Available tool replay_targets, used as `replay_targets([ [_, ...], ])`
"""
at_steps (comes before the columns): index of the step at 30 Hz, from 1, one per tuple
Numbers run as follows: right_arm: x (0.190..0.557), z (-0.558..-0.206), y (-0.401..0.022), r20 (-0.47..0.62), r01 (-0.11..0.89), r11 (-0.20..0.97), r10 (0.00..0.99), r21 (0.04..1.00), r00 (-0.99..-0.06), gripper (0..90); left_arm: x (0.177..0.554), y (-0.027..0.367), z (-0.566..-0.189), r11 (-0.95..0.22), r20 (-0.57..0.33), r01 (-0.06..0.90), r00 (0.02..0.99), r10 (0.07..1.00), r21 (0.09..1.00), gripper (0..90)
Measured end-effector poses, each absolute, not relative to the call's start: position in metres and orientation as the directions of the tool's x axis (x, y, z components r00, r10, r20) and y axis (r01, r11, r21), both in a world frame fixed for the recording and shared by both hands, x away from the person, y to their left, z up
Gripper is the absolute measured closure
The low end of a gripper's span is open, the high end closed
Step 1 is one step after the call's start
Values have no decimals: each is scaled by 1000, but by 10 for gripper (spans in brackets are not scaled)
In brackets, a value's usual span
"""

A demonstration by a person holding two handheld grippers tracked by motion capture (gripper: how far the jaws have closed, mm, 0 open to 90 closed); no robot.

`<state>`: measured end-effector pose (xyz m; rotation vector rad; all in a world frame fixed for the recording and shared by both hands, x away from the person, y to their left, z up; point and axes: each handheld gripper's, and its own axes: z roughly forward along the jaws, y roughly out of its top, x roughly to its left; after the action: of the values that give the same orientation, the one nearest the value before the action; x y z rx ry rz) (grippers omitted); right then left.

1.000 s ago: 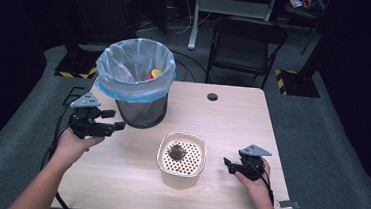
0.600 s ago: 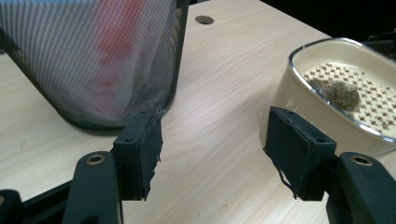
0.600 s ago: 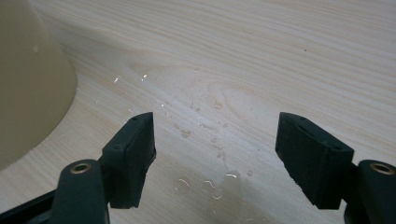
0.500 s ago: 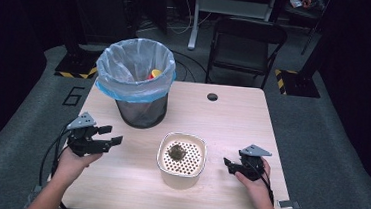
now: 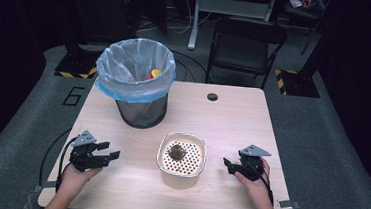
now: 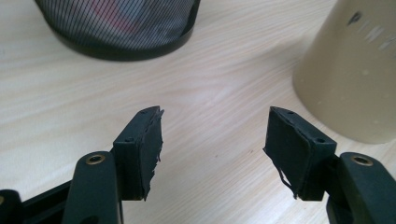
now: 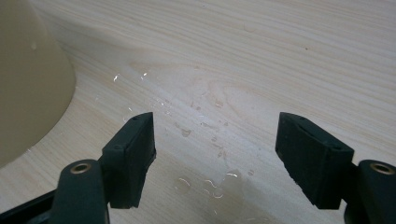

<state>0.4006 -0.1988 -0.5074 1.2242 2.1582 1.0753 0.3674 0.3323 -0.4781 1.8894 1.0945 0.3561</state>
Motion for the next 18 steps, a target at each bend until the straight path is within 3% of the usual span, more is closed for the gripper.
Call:
replay_targets([
  [18, 400, -507, -198, 3, 516, 308, 856, 799, -516, 282, 371, 343, -512, -166, -171, 604, 460, 871, 780, 327],
])
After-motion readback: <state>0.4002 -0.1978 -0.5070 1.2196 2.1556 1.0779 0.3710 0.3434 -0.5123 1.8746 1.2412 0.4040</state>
